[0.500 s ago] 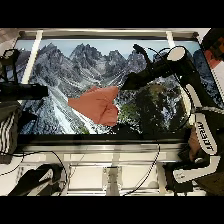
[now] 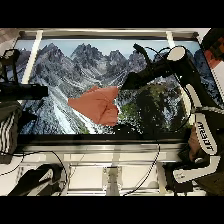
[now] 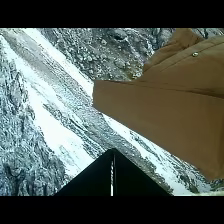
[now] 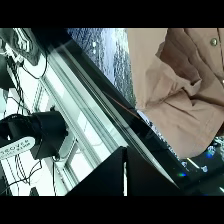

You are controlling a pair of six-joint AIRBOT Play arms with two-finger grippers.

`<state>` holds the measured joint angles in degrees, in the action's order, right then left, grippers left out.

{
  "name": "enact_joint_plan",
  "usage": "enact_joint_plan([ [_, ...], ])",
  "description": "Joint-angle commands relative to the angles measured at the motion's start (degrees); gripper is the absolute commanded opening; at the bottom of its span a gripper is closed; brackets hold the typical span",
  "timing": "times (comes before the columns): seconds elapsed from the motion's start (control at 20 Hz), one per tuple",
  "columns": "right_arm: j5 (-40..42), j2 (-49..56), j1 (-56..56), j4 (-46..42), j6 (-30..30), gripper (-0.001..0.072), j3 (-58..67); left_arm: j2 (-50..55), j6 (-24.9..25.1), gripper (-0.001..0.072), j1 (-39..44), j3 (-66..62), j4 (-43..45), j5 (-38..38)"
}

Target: Fold the clothes and pants, and hang the long-sleeved shirts on hangers.

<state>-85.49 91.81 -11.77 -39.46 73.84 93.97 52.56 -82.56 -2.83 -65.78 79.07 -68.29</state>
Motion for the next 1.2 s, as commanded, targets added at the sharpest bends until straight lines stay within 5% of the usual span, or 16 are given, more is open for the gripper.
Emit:
enact_joint_plan([
  [0.0,1.33,-0.04,-0.07,0.07,0.87,0.0017,0.07,0.04,0.96,0.0019,-0.07,0.02,1.49,0.07],
  [0.4,1.49,0.42,0.0,0.52,-0.68,0.001,-0.04,0.15,0.48,0.0019,-0.02,0.02,-0.79,0.09],
  [0.65,1.49,8.17,-0.07,14.29,-1.29,0.001,-0.46,3.72,1.25,0.0016,-0.15,0.17,-6.62,2.99],
  [0.85,11.93,12.59,0.28,5.29,8.98,0.0018,-0.46,9.25,6.49,0.0016,-3.74,3.23,-19.61,3.21],
  [0.9,13.73,12.66,0.31,1.03,11.65,0.0051,-0.44,10.58,7.48,0.0016,-5.46,4.63,-23.69,3.41],
  [0.95,14.62,12.63,0.31,-2.29,12.55,0.0199,-0.39,11.98,8.11,0.0017,-7.5,6.1,-27.19,4.13],
  [1.0,14.69,12.66,0.28,-4.63,12.5,0.0422,-0.39,13.25,8.07,0.0017,-9.38,7.28,-29.35,4.63],
  [1.05,15.39,12.66,0.28,-6.69,12.52,0.0505,-0.39,14.58,8.0,0.0018,-11.26,8.15,-31.04,4.55],
  [1.1,16.65,12.68,0.28,-7.87,12.5,0.0506,-0.39,16.09,7.98,0.0021,-12.98,8.83,-32.0,3.78],
  [1.15,18.53,12.74,0.28,-8.52,12.55,0.0508,-0.39,17.55,7.96,0.0117,-14.03,9.09,-32.02,3.06],
])
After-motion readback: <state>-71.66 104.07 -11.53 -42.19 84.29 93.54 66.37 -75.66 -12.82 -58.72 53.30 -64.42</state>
